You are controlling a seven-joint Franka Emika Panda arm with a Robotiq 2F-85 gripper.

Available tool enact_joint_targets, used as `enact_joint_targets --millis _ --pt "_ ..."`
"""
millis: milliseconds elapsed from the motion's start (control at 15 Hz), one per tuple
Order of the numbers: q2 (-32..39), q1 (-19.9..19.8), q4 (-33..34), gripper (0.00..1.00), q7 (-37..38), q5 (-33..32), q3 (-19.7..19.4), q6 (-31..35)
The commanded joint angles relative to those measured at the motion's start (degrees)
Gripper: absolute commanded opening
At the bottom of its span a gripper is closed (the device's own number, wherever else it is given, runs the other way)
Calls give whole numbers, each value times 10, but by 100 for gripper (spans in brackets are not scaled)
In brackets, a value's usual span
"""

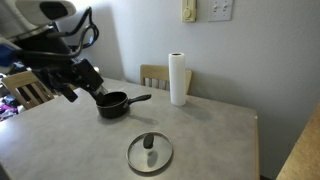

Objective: Put the lid on the pot

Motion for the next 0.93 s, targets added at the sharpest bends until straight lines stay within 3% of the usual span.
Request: enact_joint_targets --millis 0,67,133,467,867 --pt "77 26 26 100 -86 39 -46 61" --pt "88 27 32 100 -90 57 -50 66" --pt "49 4 10 100 -64 36 -24 46" --pt "53 5 13 100 -65 41 -21 47" --pt "143 -6 24 100 -73 5 -19 126"
